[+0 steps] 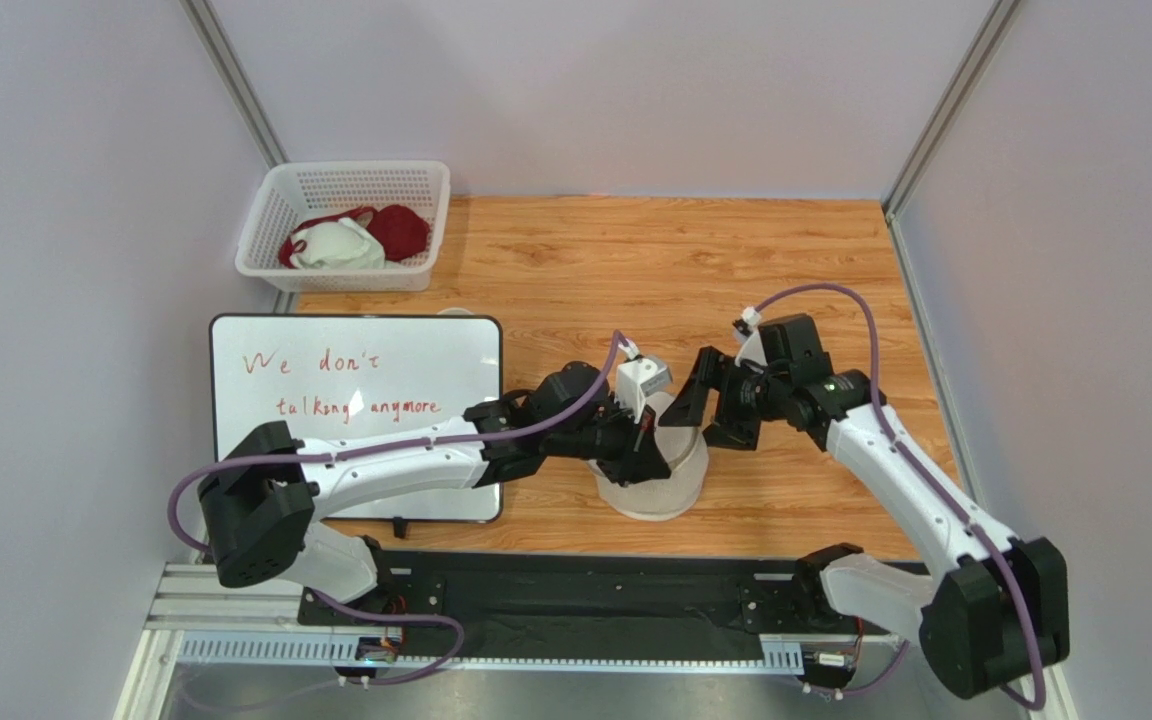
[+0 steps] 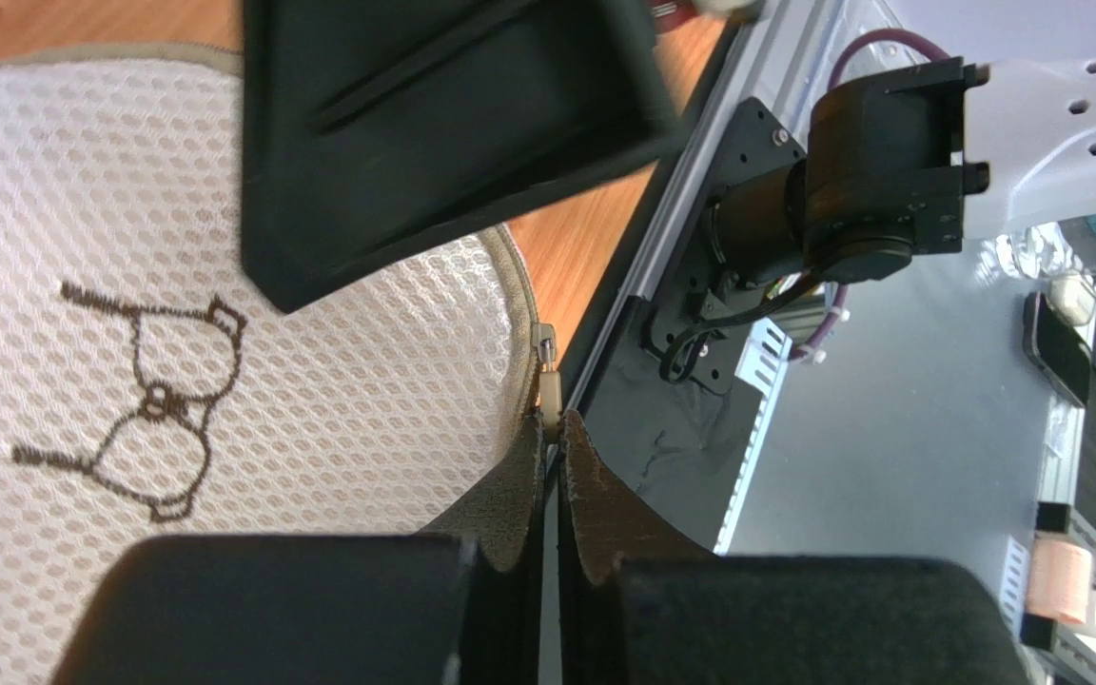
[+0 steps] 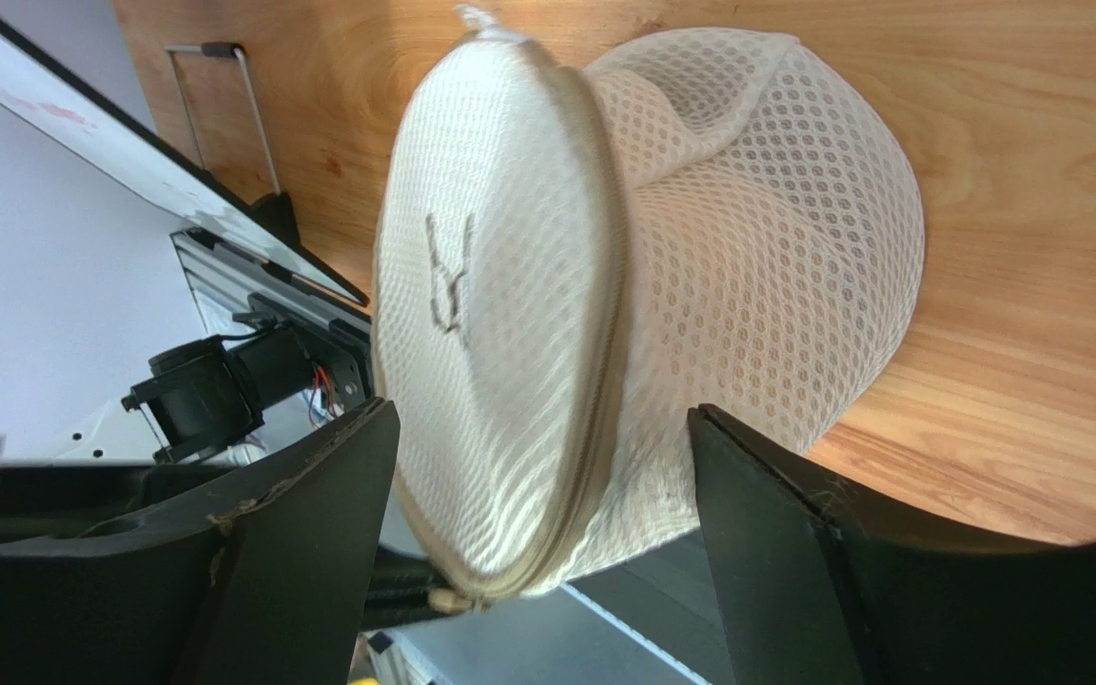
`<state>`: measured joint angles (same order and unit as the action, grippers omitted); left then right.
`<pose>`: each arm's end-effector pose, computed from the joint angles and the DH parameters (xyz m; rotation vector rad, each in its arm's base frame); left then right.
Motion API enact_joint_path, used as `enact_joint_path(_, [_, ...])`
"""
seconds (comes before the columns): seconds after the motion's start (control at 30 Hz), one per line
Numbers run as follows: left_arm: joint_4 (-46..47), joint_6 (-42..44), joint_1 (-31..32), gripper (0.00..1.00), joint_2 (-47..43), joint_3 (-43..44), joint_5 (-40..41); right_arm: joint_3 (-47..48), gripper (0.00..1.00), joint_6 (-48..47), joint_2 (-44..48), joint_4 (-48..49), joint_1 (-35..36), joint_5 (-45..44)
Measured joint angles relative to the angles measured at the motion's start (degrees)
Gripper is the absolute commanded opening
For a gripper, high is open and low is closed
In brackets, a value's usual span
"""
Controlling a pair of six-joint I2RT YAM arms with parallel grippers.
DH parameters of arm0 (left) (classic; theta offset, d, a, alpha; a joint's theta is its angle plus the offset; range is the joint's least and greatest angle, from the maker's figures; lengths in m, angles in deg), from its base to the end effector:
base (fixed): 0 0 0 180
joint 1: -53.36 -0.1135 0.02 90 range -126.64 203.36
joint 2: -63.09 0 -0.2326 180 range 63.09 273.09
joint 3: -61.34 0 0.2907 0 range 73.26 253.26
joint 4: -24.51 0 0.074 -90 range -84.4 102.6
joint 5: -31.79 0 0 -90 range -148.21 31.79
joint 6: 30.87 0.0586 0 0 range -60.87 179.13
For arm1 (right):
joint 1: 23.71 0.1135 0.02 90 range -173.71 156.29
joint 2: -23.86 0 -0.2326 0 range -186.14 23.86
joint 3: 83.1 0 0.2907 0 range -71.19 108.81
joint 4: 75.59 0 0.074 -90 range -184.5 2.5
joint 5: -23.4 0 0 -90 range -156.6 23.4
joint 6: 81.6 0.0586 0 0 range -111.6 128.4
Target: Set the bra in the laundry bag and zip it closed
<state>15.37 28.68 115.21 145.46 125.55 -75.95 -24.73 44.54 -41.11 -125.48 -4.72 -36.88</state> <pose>0.1639 -0.3441 0.1939 0.8272 2.1402 -1.2505 0.2547 0.1184 0.1867 0.1882 2.6859 1.0052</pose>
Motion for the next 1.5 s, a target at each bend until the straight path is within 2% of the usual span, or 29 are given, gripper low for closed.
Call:
enact_joint_path(0.2, [-0.11, -0.17, 0.04, 0.0, 1.11, -0.04, -1.73, -5.01, 0.78, 1.29, 11.08, -2.82, 0.02, -1.75])
enact_joint_path(0.3, [-0.07, -0.33, 0.04, 0.0, 1.14, -0.04, -2.08, -7.19, 0.71, 3.28, 13.14, -3.3, 0.11, -1.53])
enact_joint_path(0.4, [-0.04, -0.42, 0.04, 0.0, 1.14, -0.04, -2.36, -9.05, 0.68, 6.14, 14.64, -2.95, 0.83, -1.01])
enact_joint_path(0.47, [-0.04, -0.57, 0.07, 0.0, 1.14, -0.04, -2.6, -9.49, 0.68, 7.39, 15.32, -2.95, 1.49, -0.92])
enact_joint_path(0.57, [-0.04, -0.61, 0.13, 0.0, 1.14, -0.04, -2.71, -9.18, 0.74, 7.28, 15.82, -4.04, 1.95, -2.78])
enact_joint_path(0.7, [0.0, -0.81, 0.33, 0.0, 1.11, -0.17, -2.69, -5.25, 0.8, 4.72, 15.69, -10.36, 1.97, -8.57])
enact_joint_path(0.87, [0.02, -1.01, 0.37, 0.0, 0.98, -1.38, -2.64, -3.21, 0.8, 3.23, 17.68, -13.29, 1.97, -11.65])
enact_joint_path(1.07, [-0.11, -1.2, 0.37, 0.0, 0.85, -1.95, -2.6, -7.56, 0.76, 7.67, 20.81, -10.73, 2.8, -7.26])
enact_joint_path(1.33, [-0.15, -1.16, 1.2, 0.0, 0.85, -1.95, -2.58, -13.53, 0.56, 15.72, 22.29, -3.21, 5.64, -3.85])
enact_joint_path(1.37, [-0.17, -1.14, 1.44, 0.0, 0.85, -1.95, -2.58, -13.55, 0.46, 16.24, 21.77, -2.45, 5.64, -3.72])
enact_joint_path(1.43, [-0.2, -0.94, 1.77, 0.0, 0.79, -1.95, -2.62, -13.55, 0.35, 16.98, 20.55, -1.05, 5.64, -3.67])
enact_joint_path(1.47, [-0.26, -0.81, 1.92, 0.0, 0.72, -1.95, -2.6, -13.55, 0.24, 17.11, 20.09, -0.66, 5.64, -3.74])
enact_joint_path(1.5, [-0.42, -0.68, 2.05, 0.0, 0.61, -1.95, -2.58, -13.55, 0.18, 17.44, 19.65, -0.31, 5.64, -4.13])
